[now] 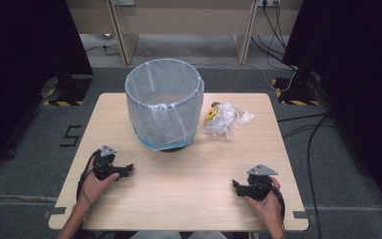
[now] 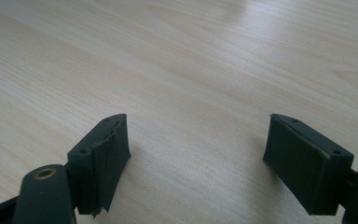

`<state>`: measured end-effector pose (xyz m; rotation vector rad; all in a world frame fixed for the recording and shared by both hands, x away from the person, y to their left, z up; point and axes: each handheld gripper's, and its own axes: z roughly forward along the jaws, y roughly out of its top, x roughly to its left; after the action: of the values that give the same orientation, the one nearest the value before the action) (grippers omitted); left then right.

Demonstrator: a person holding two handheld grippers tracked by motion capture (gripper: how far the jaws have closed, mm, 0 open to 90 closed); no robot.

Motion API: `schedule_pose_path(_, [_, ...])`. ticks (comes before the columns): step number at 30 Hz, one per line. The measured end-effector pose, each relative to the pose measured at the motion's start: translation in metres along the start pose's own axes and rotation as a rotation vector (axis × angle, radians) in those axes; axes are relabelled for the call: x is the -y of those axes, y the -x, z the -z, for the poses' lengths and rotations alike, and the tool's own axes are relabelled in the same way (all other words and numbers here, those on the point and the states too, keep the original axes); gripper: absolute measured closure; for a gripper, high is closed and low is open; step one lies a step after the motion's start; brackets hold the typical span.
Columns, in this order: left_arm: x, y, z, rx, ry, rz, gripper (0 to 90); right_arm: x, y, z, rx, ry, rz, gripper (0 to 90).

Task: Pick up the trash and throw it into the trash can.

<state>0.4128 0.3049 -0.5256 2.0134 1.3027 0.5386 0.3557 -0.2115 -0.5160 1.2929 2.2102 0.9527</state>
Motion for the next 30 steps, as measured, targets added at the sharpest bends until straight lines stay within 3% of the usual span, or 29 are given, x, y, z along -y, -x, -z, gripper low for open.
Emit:
schedule_pose_path(5, [0.0, 0.0, 0.0, 0.0, 0.002, 0.002, 1.8, 0.0, 0.001, 0.0, -0.008, 0.0, 0.007, 21.0])
schedule_pose_path(9, [0.0, 0.0, 0.0, 0.0, 0.001, 0.002, 1.8, -0.002, 0.004, 0.002, -0.019, -0.011, 0.005, 26.3])
schedule_pose_path(14, [0.0, 0.0, 0.0, 0.0, 0.001, 0.002, 1.8, -0.006, 0.009, 0.006, -0.015, 0.011, 0.004, 26.6])
schedule_pose_path(30, [0.0, 0.0, 0.0, 0.0, 0.0, 0.0, 1.8, -0.044, 0.02, 0.012, 0.013, 0.074, 0.013, 25.9])
